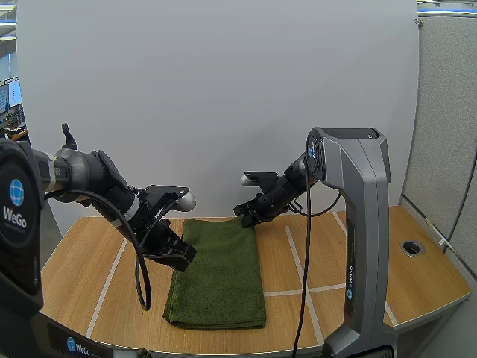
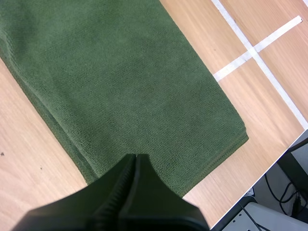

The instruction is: Fold the towel

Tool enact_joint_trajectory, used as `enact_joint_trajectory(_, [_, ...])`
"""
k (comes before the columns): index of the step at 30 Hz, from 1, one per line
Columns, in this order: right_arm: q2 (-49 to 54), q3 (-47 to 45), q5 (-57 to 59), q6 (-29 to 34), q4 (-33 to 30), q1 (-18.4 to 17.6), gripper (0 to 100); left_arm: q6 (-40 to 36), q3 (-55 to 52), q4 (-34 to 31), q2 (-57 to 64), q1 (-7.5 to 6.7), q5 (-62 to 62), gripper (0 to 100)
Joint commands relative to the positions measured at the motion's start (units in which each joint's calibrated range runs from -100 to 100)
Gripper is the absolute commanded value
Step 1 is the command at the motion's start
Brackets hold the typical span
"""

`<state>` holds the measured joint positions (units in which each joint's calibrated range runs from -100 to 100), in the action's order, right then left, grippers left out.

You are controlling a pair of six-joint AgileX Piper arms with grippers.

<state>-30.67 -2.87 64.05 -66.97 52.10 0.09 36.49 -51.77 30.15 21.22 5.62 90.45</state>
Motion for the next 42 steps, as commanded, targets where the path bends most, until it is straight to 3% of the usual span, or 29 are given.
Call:
enact_joint_trajectory(1, [0.37, 0.12, 1.32, 0.32, -1.91, 0.20, 0, -0.55, -0.19, 0.44, 0.60, 0.13, 1.55, 0])
enact_joint_trajectory(9, [1.03, 0.00, 10.26, 2.97, -8.29, 3.77, 0, -0.55, -0.19, 0.44, 0.60, 0.13, 1.55, 0])
enact_joint_trajectory(20, [7.41, -0.39, 28.34, 2.83, -13.06, 12.02, 0, 0.20, -0.19, 0.44, 0.60, 0.13, 0.91, 0])
enact_joint_trajectory(28, [14.74, -12.53, 26.87, -3.23, -16.35, 15.93, 0, -1.13, -0.19, 0.44, 0.60, 0.13, 1.83, 1])
enact_joint_trajectory(31, [17.52, -17.85, 24.51, -5.18, -16.35, 16.90, 0, -2.16, -0.19, 0.44, 0.48, 0.13, 3.84, 15])
enact_joint_trajectory(33, [19.39, -21.47, 22.12, -6.55, -16.35, 17.48, 0, -2.27, -0.19, 0.44, 0.48, 0.13, 6.16, 36])
enact_joint_trajectory(37, [22.90, -27.40, 19.75, -8.91, -16.35, 18.25, 0, -2.39, -0.19, 0.44, 0.48, 0.13, 8.04, 66])
enact_joint_trajectory(39, [24.78, -30.54, 17.65, -9.45, -16.35, 18.41, 0, -2.47, -0.19, 0.44, 0.48, 0.13, 8.36, 72])
enact_joint_trajectory(42, [27.12, -33.75, 12.67, -10.45, -16.35, 18.41, 0, -2.96, -0.19, 0.44, 0.48, 0.13, 9.17, 71])
